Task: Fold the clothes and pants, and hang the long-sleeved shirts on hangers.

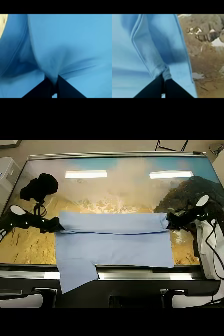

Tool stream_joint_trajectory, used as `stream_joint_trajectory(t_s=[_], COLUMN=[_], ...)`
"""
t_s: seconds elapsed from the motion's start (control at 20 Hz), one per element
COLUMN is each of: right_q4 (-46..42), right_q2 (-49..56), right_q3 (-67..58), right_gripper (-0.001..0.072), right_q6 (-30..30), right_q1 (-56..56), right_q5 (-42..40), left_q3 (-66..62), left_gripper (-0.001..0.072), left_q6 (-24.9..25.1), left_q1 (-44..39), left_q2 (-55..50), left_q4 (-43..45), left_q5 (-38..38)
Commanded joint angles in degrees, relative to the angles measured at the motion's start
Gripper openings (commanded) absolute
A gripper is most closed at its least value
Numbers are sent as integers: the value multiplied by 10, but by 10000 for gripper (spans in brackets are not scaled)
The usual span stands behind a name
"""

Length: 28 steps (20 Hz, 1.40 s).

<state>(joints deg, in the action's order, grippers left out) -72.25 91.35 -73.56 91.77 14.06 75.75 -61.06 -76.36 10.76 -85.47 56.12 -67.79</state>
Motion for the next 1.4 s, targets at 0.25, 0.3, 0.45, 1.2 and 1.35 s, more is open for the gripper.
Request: stream_joint_trajectory(t_s=[0.25, 0.3, 0.45, 1.2, 1.35], right_q4=[28, 26, -14, -85, -86], right_q2=[-13, -22, -52, -156, -156], right_q3=[-27, -45, -43, 172, 172], right_gripper=[474, 530, 554, 545, 545], right_q6=[29, 21, 10, -25, -30], right_q1=[20, 37, 94, 114, 114], right_q5=[53, 81, 173, 143, 143], left_q3=[-25, -45, -55, 370, 370], left_gripper=[463, 463, 461, 443, 412], left_q6=[-1, 1, 1, 18, -34], left_q1=[38, 57, 112, 93, 45], left_q2=[5, 8, 35, 203, 203], left_q4=[12, 18, 90, 87, 84], left_q5=[-73, -106, -199, -101, -57])
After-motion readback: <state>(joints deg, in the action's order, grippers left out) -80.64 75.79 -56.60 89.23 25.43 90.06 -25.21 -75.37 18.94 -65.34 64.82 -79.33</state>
